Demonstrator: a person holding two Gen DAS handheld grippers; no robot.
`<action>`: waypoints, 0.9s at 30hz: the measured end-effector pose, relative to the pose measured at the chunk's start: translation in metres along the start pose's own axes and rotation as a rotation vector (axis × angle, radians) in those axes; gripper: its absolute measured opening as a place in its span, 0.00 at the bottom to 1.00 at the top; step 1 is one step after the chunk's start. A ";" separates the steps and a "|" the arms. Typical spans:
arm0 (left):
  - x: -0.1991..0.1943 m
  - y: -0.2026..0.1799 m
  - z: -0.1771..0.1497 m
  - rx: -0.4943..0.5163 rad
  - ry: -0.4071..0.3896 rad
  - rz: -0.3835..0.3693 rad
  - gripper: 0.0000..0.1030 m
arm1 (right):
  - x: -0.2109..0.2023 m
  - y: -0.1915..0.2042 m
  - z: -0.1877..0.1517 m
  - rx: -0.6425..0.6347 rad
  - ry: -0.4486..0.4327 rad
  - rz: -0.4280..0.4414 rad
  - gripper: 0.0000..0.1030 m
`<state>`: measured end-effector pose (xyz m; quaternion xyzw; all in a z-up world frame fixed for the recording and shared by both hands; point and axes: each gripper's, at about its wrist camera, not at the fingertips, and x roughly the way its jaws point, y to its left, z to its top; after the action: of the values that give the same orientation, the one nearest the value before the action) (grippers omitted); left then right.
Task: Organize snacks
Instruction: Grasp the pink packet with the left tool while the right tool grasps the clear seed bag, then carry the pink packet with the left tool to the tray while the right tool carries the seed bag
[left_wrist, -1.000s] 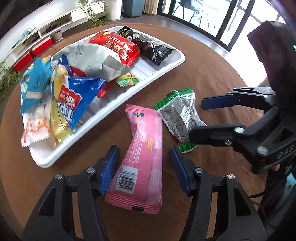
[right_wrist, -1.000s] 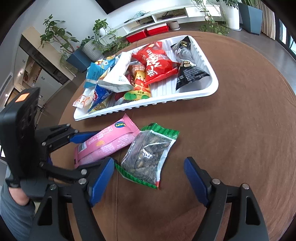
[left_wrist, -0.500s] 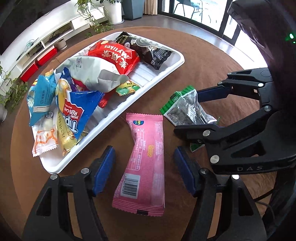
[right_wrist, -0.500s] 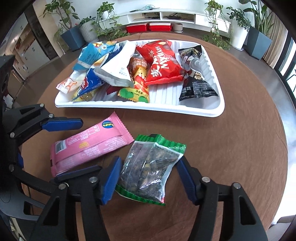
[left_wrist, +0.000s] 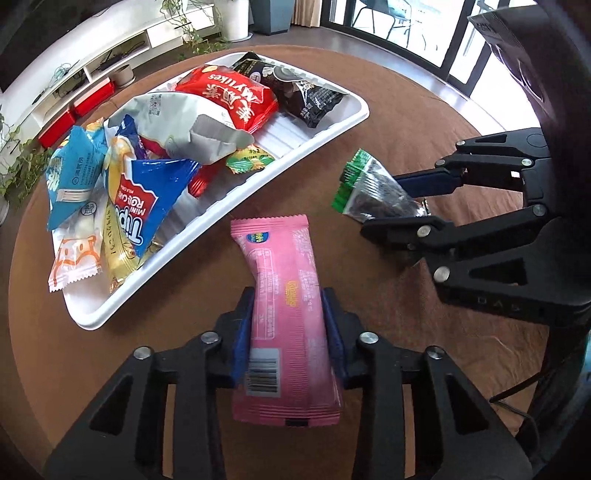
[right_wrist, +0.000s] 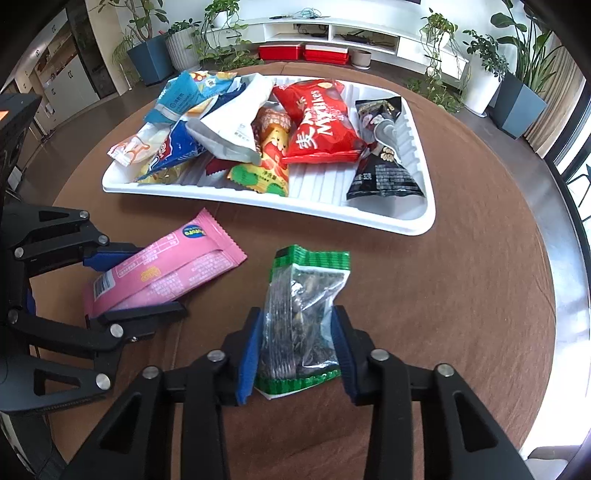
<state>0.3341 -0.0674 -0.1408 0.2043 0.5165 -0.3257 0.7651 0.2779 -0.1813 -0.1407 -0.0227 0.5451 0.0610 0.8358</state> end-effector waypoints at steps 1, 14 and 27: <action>0.000 0.000 -0.001 -0.005 -0.002 0.001 0.30 | -0.001 -0.001 -0.001 0.000 -0.001 0.000 0.32; -0.021 -0.011 -0.028 -0.066 -0.073 0.052 0.25 | -0.012 -0.017 -0.017 0.061 -0.047 0.045 0.23; -0.059 -0.013 -0.033 -0.101 -0.149 0.052 0.25 | -0.036 -0.032 -0.019 0.124 -0.105 0.127 0.23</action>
<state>0.2888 -0.0383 -0.0990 0.1537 0.4685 -0.2937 0.8189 0.2506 -0.2173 -0.1159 0.0671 0.5035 0.0812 0.8575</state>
